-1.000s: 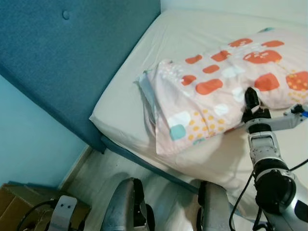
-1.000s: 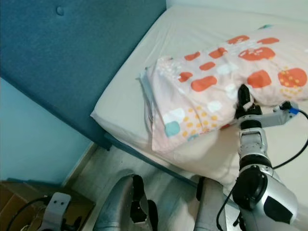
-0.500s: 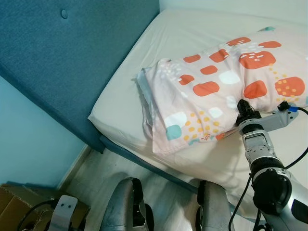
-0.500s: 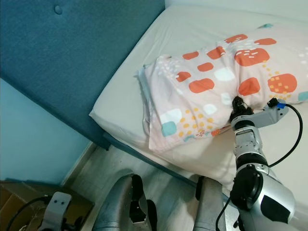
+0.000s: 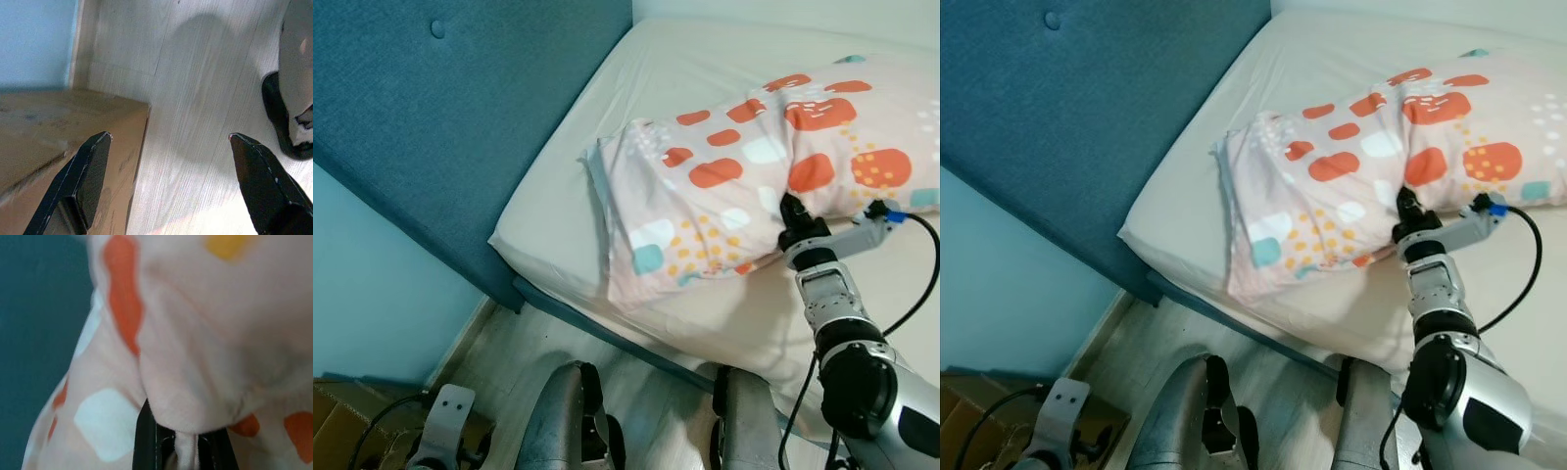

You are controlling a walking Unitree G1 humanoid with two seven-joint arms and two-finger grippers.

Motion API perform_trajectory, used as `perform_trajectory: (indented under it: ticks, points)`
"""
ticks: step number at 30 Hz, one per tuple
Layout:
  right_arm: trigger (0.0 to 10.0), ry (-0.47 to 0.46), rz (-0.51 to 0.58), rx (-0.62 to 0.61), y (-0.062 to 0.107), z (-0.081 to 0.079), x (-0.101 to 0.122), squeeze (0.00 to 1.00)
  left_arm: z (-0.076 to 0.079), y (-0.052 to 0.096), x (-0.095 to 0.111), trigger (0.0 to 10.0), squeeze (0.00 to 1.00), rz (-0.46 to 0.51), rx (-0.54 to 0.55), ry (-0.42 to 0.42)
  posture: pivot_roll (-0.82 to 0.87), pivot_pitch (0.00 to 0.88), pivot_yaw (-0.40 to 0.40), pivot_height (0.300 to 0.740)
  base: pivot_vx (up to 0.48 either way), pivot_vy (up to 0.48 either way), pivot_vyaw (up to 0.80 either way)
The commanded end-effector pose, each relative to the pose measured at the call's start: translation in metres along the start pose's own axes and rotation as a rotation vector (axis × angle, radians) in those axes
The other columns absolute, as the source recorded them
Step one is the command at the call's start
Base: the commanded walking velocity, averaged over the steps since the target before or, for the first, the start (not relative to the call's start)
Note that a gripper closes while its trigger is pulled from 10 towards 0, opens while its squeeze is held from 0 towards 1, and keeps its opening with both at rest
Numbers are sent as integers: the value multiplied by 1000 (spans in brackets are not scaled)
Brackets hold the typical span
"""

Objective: Clean up the room

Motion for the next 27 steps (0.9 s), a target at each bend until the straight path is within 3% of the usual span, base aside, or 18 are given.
perform_trajectory:
  ticks: [1, 7, 8, 11, 13, 16, 19, 27]
  points:
    - [0, 28, -74, 89, 3, -11, -20, 0, 1, 6, -18, 10000, 0, -68, 16, 26, 141, 347, 98, 571, 0, 0, 0]
    - [0, 119, -87, 183, 8, -21, -29, 0, 9, -4, -7, 10000, 0, -53, 16, 42, 103, 295, 84, 571, 0, 0, 0]
    - [0, 177, -116, 171, 12, -21, -35, 0, 12, -8, -3, 10000, 0, -46, 14, 48, 86, 277, 79, 571, 0, 0, 0]
    - [0, 206, -148, 125, 18, -15, -43, 0, 14, -10, 1, 10000, 0, -41, 13, 54, 77, 266, 77, 571, 0, 0, 0]
    - [0, 206, -148, 125, 18, -15, -43, 0, 14, -10, 1, 10000, 0, -41, 13, 54, 77, 266, 77, 571, 0, 0, 0]
    - [0, 222, -245, 57, 41, -2, -71, 0, 22, -17, 10, 10000, 0, -30, 4, 70, 50, 223, 71, 581, 0, 0, 0]
    - [0, 211, -283, 35, 51, 2, -84, 0, 27, -21, 15, 10000, 0, -19, -4, 88, 42, 203, 72, 591, 0, 0, 0]
    - [0, 202, -292, -7, 55, 8, -85, 0, 25, -31, 45, 10000, 0, 61, 15, 144, 25, 151, 67, 611, 0, 0, 0]
Point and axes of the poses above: a point about 5 cm out from each wrist's last joint towards the gripper, its own y axis pointing back from the gripper into the wrist, its own x axis along the axis of the wrist's last joint, z = x × y, the point moved 1 cm from there along -y, pointing out of the wrist towards the gripper, and after that the axes turned 14 degrees about y, right-handed, at the moved point
